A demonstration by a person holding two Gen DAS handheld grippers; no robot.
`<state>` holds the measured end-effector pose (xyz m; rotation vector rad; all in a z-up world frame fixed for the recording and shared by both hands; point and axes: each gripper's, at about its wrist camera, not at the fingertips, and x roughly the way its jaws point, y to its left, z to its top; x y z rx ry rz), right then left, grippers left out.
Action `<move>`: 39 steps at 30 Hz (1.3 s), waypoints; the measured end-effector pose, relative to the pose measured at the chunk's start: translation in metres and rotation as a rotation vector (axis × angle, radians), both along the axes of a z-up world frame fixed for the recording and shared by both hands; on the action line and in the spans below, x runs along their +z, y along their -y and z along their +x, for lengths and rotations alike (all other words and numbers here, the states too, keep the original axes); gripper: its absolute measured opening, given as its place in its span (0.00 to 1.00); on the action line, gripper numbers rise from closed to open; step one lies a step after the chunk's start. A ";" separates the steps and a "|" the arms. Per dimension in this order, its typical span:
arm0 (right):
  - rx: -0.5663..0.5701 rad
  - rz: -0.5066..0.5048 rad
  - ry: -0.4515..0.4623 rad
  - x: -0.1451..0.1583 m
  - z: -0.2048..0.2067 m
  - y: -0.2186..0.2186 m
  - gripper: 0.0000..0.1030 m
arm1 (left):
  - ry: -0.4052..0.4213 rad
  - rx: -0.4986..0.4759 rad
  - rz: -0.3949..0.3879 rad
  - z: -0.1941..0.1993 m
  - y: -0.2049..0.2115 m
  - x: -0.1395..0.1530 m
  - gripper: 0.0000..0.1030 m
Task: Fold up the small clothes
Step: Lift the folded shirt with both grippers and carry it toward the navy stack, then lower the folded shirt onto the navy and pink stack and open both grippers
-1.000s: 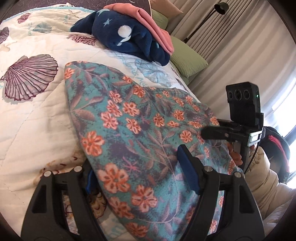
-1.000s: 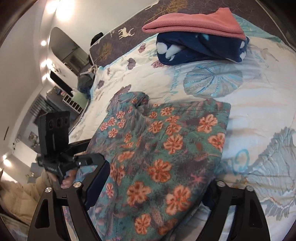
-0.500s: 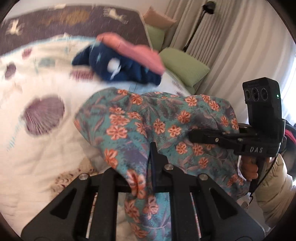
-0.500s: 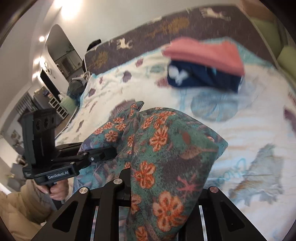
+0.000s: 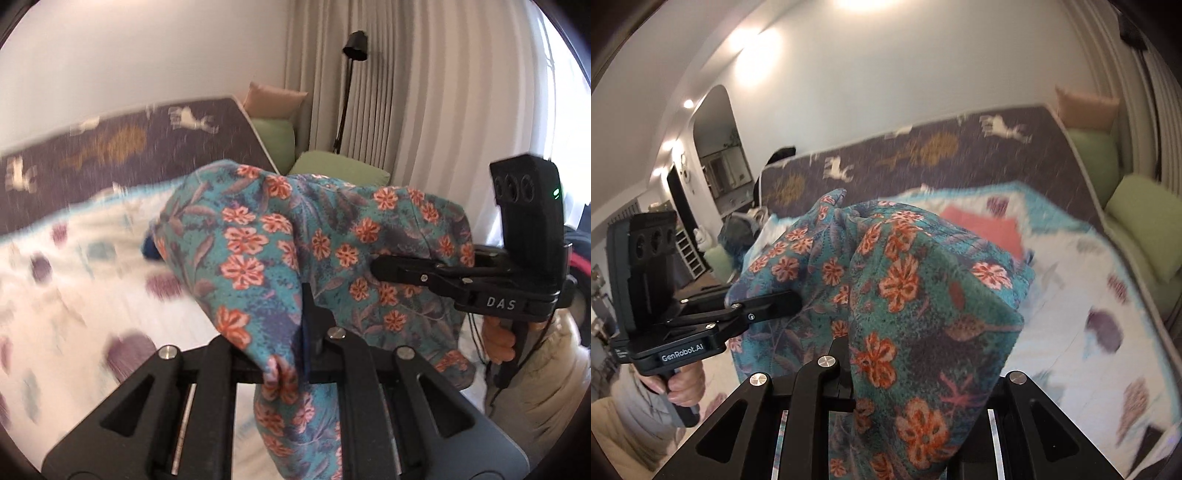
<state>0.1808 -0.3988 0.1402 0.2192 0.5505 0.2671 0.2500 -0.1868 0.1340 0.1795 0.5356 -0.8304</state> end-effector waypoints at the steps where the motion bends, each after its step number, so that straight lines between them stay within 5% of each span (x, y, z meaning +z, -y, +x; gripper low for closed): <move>1: -0.011 -0.012 0.021 0.012 0.000 0.003 0.20 | 0.029 0.000 0.011 0.003 0.007 0.014 0.13; 12: -0.138 -0.050 0.138 0.110 0.068 0.049 0.20 | 0.202 0.029 0.073 0.070 0.065 0.098 0.13; 21: -0.206 -0.082 0.128 0.108 0.173 0.058 0.20 | 0.238 0.060 0.102 0.167 0.092 0.086 0.14; 27: -0.232 -0.138 0.032 0.047 0.272 0.056 0.20 | 0.144 0.142 0.075 0.263 0.105 0.014 0.16; 34: -0.285 -0.301 -0.256 -0.086 0.384 0.049 0.33 | 0.023 0.309 0.300 0.344 0.130 -0.135 0.26; 37: -0.341 -0.255 -0.304 -0.128 0.395 0.056 0.51 | 0.029 0.297 0.192 0.347 0.113 -0.151 0.30; 39: -0.342 -0.199 -0.283 -0.134 0.394 0.065 0.53 | 0.007 0.292 0.155 0.352 0.109 -0.153 0.34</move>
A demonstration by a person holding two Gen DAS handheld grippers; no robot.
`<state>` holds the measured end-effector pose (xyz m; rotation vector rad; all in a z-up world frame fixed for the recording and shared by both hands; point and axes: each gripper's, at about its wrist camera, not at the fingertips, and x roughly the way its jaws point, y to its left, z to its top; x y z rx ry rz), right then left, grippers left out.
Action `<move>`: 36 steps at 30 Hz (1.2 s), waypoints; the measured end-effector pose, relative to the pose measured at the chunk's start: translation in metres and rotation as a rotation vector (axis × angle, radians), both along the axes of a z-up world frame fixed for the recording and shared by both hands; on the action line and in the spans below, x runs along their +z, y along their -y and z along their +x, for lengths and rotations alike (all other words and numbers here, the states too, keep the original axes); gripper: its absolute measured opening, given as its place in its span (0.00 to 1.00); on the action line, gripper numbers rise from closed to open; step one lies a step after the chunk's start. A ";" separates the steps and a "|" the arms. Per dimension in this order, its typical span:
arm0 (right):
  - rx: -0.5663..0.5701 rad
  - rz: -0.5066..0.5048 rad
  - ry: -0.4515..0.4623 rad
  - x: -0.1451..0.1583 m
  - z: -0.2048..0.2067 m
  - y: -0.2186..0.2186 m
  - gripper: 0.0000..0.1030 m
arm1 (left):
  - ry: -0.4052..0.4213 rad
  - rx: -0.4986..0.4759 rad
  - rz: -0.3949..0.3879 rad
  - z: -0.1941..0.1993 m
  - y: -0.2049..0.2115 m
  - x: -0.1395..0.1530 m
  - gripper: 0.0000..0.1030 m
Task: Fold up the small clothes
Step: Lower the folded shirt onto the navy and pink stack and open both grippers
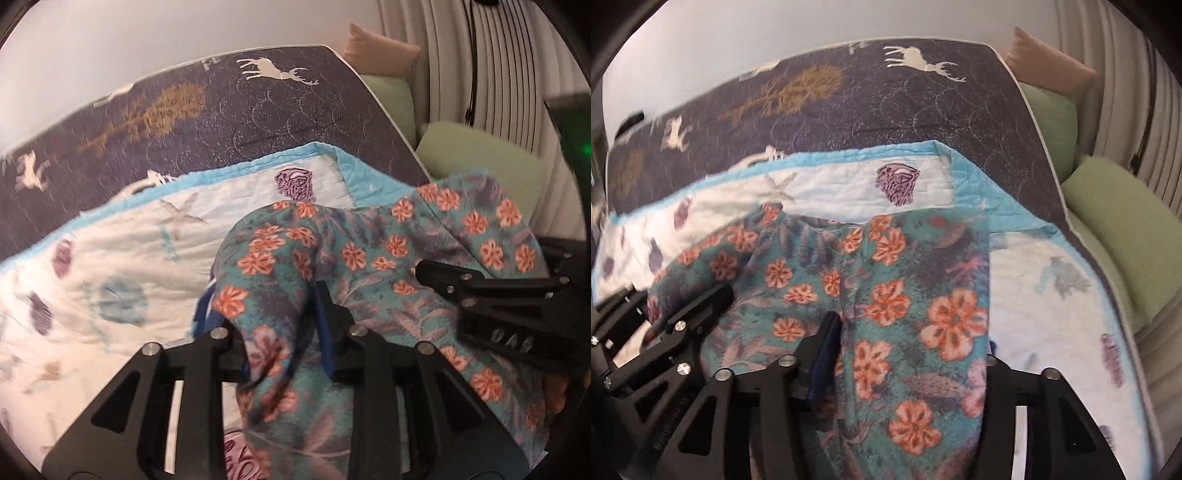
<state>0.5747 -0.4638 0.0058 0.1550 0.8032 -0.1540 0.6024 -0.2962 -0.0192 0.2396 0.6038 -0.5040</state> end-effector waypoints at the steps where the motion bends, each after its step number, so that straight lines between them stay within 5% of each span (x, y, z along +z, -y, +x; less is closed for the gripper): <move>1: 0.002 0.032 -0.001 -0.001 -0.001 0.007 0.54 | -0.003 -0.002 -0.010 0.001 0.000 -0.001 0.34; 4: -0.013 0.145 -0.017 -0.004 0.000 0.030 0.56 | -0.009 0.000 -0.026 0.003 0.006 -0.003 0.34; 9: -0.038 0.178 -0.007 0.008 -0.023 0.037 0.57 | 0.008 0.002 0.030 0.003 0.010 0.003 0.35; 11: -0.062 0.136 -0.010 0.018 -0.035 0.030 0.61 | 0.016 0.016 0.033 0.003 0.006 0.006 0.38; 15: -0.067 -0.043 0.009 0.047 -0.070 0.014 0.62 | 0.007 0.062 0.032 -0.001 -0.005 0.019 0.64; 17: -0.048 -0.135 0.020 0.061 -0.095 0.001 0.62 | 0.011 0.074 0.020 -0.008 -0.015 0.029 0.69; 26: 0.048 -0.183 0.116 0.115 -0.216 -0.040 0.62 | 0.086 0.017 -0.047 -0.108 -0.070 0.077 0.79; 28: 0.010 -0.170 0.155 0.122 -0.256 -0.049 0.70 | 0.110 0.017 -0.064 -0.139 -0.085 0.084 0.80; 36: -0.080 -0.030 0.169 0.113 -0.364 -0.090 0.72 | 0.005 0.030 -0.138 -0.250 -0.138 0.101 0.82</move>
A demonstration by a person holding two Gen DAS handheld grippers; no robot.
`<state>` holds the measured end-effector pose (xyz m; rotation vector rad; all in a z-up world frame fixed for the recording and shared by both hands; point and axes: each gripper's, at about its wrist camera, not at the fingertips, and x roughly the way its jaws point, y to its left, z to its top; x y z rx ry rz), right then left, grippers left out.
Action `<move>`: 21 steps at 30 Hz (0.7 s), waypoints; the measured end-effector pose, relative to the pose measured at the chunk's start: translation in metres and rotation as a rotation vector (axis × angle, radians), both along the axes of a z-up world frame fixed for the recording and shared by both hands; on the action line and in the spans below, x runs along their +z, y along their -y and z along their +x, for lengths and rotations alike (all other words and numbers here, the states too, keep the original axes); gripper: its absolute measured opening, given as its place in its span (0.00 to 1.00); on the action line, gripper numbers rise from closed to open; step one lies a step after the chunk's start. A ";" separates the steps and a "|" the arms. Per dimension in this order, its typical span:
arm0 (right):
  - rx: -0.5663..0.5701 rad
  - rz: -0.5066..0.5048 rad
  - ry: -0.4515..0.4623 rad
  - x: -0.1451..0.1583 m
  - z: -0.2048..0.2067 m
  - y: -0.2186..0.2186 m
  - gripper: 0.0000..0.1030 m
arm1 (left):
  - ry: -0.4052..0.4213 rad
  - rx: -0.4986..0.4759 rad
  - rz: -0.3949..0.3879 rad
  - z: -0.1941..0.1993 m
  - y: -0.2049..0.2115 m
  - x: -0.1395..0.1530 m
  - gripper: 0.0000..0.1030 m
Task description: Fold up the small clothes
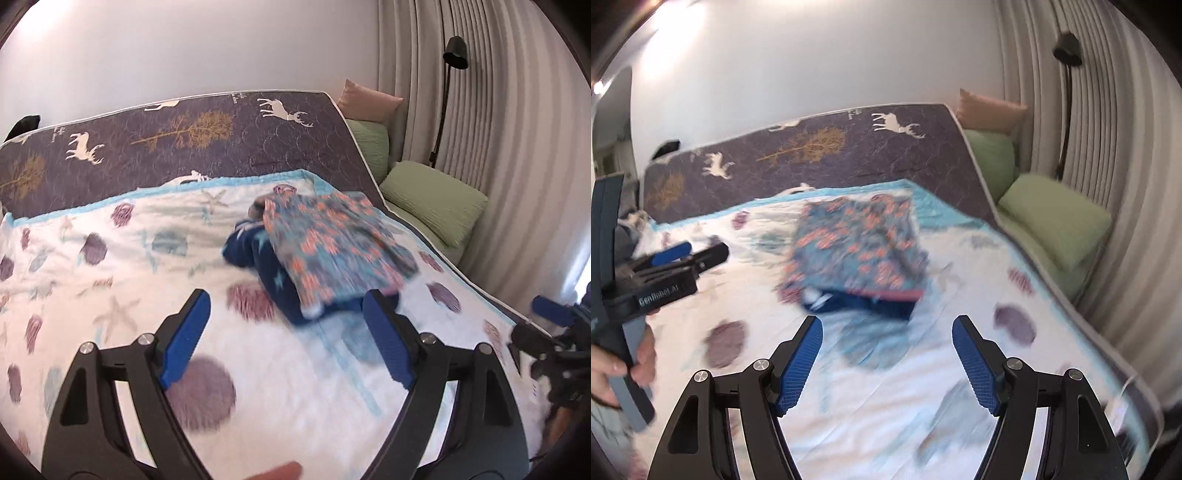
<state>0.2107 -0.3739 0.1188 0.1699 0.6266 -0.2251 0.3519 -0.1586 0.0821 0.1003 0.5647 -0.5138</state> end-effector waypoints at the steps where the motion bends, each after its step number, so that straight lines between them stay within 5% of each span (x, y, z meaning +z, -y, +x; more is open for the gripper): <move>1: -0.002 0.012 0.005 0.002 -0.006 -0.004 0.72 | 0.009 -0.005 0.005 -0.012 -0.004 0.002 0.82; 11: 0.006 0.050 0.090 0.029 -0.084 -0.053 0.77 | 0.139 0.034 0.059 -0.126 -0.041 0.017 0.95; 21: 0.047 0.064 0.108 0.030 -0.117 -0.084 0.80 | 0.120 0.071 0.050 -0.167 -0.076 0.015 0.95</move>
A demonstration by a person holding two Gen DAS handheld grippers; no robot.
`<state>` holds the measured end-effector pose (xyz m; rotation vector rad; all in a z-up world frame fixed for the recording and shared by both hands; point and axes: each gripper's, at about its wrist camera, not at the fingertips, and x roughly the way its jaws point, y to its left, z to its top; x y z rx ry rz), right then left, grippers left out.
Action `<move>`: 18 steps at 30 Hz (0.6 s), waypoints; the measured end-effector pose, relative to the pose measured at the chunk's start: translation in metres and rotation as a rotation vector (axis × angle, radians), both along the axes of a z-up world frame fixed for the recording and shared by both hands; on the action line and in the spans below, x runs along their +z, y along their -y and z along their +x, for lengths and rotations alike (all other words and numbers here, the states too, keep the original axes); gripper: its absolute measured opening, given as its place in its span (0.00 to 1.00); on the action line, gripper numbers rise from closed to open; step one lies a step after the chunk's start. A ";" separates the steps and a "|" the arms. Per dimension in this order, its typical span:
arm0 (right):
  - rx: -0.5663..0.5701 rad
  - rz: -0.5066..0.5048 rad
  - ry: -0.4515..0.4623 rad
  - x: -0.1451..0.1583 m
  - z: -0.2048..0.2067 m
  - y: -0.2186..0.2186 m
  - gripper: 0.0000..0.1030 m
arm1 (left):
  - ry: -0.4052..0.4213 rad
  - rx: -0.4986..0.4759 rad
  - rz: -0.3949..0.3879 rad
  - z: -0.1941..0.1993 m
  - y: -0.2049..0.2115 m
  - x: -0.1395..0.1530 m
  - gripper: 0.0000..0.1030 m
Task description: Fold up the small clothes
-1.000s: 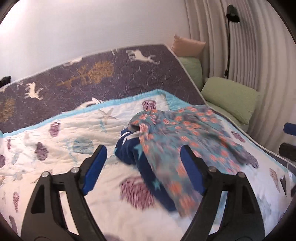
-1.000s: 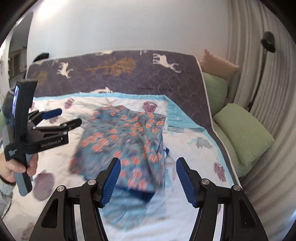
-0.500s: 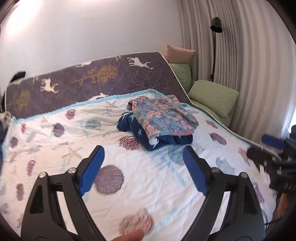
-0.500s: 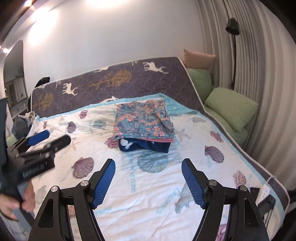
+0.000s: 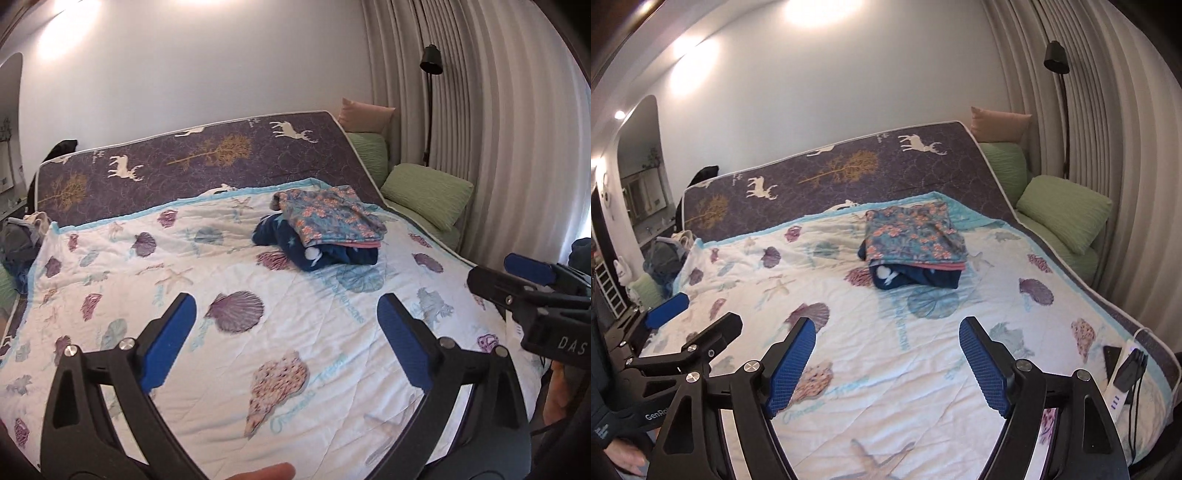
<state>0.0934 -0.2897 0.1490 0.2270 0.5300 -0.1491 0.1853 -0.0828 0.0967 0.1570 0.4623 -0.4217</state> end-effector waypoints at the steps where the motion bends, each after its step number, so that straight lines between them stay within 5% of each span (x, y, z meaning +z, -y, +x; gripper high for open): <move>1: -0.001 -0.003 0.000 0.000 -0.002 -0.003 0.80 | 0.002 0.008 -0.003 -0.002 -0.003 0.000 0.95; 8: 0.009 -0.017 0.001 0.001 -0.010 -0.015 0.80 | -0.017 0.022 -0.061 -0.010 -0.021 0.004 0.95; 18: 0.001 -0.031 -0.003 0.001 -0.009 -0.019 0.80 | -0.009 -0.002 -0.033 -0.012 -0.010 0.000 0.95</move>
